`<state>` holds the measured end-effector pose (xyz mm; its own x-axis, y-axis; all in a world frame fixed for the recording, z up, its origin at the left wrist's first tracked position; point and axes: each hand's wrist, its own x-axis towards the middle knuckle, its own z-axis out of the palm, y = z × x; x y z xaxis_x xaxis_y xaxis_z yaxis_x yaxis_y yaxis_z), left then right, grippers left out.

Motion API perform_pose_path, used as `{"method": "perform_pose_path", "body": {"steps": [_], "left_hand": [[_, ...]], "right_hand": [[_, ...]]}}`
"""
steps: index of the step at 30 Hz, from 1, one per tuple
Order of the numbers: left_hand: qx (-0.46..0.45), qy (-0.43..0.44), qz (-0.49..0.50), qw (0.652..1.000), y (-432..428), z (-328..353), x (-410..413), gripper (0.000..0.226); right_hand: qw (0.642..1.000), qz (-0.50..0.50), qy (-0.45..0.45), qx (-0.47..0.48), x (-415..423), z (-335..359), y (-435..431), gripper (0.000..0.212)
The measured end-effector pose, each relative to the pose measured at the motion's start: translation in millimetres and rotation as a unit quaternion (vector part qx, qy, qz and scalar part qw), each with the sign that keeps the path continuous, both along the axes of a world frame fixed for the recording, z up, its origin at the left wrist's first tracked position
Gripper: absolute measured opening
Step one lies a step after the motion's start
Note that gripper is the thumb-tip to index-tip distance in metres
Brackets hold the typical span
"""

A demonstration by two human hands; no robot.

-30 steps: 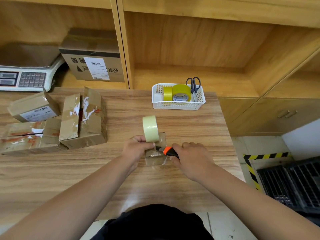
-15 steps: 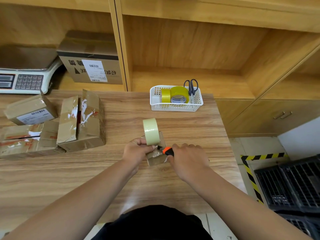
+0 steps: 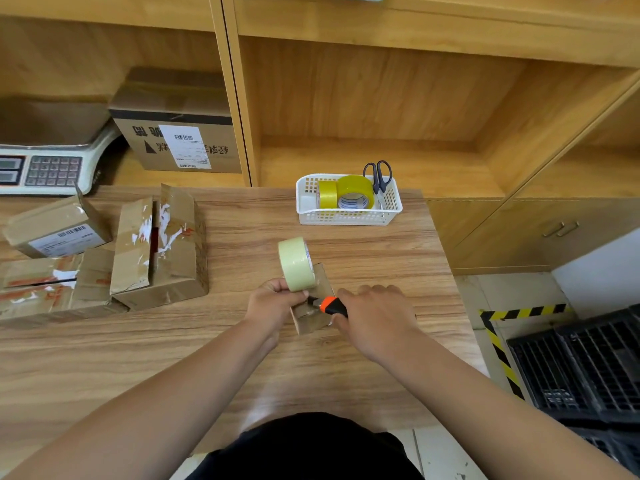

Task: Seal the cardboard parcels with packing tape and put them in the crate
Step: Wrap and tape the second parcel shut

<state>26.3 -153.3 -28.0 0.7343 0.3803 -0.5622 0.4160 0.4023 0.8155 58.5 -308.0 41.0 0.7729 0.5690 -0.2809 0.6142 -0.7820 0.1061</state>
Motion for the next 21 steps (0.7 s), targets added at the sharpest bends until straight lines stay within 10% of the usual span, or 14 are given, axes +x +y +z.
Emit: {"method": "perform_pose_path", "body": {"steps": [9, 21], "left_hand": [[0.164, -0.044, -0.069, 0.983, 7.2, -1.5, 8.7, 0.027], [0.167, -0.017, -0.056, 0.984, 14.9, -4.4, 20.4, 0.023]], "right_hand": [[0.999, 0.009, 0.028, 0.015, 11.4, -4.4, 6.3, 0.04], [0.998, -0.015, 0.034, 0.058, 14.6, -14.3, 9.8, 0.037]]}}
